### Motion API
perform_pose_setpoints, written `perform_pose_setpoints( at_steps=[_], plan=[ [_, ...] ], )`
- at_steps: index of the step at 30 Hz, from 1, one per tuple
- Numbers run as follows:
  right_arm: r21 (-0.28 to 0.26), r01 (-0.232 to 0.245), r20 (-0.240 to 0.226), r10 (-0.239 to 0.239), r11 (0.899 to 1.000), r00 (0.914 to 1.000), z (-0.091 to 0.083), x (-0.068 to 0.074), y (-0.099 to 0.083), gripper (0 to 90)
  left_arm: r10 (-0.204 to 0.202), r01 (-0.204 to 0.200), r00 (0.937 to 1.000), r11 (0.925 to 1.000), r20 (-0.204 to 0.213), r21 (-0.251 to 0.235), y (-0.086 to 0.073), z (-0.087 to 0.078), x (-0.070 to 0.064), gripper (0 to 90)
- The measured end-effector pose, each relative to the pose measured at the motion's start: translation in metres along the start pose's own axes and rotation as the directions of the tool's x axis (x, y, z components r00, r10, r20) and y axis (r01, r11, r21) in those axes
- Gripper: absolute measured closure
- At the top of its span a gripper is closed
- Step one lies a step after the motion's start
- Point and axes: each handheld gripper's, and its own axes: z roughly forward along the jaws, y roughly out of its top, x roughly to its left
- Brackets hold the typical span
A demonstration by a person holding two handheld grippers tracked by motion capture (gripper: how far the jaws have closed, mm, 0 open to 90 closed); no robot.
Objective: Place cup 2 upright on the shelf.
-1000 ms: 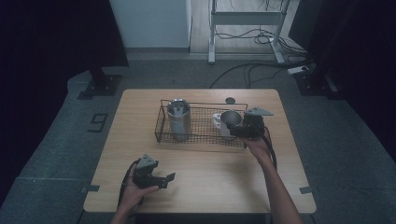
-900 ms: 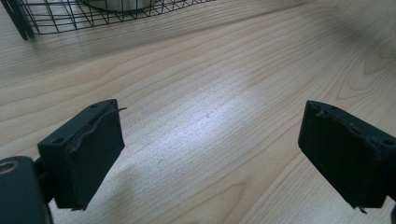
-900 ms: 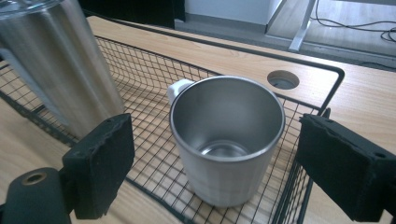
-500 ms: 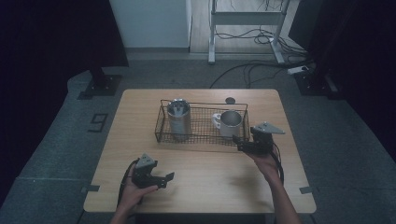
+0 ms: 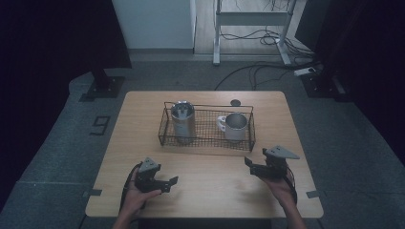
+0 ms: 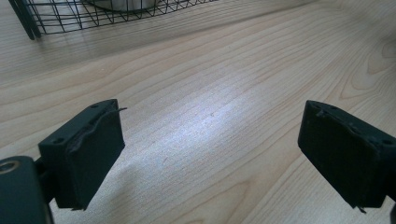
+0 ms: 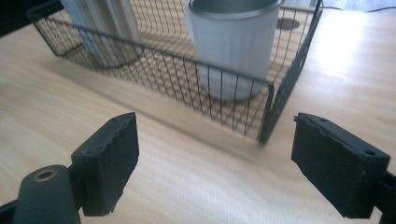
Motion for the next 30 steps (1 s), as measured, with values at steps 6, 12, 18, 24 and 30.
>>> perform_pose_setpoints(
  at_steps=[6, 12, 18, 24, 30],
  plan=[
    [0.032, -0.011, 0.007, 0.011, 0.999, 0.9999, -0.007, -0.001, -0.021, 14.8, 0.000, 0.000, 1.0000, 1.0000, -0.001, 0.003, 0.000, 0.001, 0.000, 7.0],
    [0.056, -0.031, 0.001, 0.031, 0.998, 0.9995, -0.008, -0.003, -0.039, 15.0, -0.001, 0.001, 1.0000, 0.9999, -0.003, 0.012, -0.002, 0.004, 0.000, 7.1],
    [0.101, -0.028, -0.002, 0.028, 0.994, 0.9996, 0.000, 0.000, -0.051, 15.0, 0.004, -0.004, 1.0000, 0.9998, -0.005, 0.022, -0.003, 0.006, -0.001, 7.1],
    [0.128, -0.007, 0.002, 0.007, 0.992, 1.0000, 0.007, 0.004, -0.054, 14.9, 0.005, -0.005, 1.0000, 0.9998, -0.005, 0.017, -0.002, 0.005, -0.001, 7.1],
    [0.119, -0.014, 0.005, 0.013, 0.993, 0.9999, 0.005, 0.003, -0.054, 14.9, 0.007, -0.007, 0.9999, 0.9998, -0.008, 0.017, -0.003, 0.005, -0.001, 7.1]
  ],
)
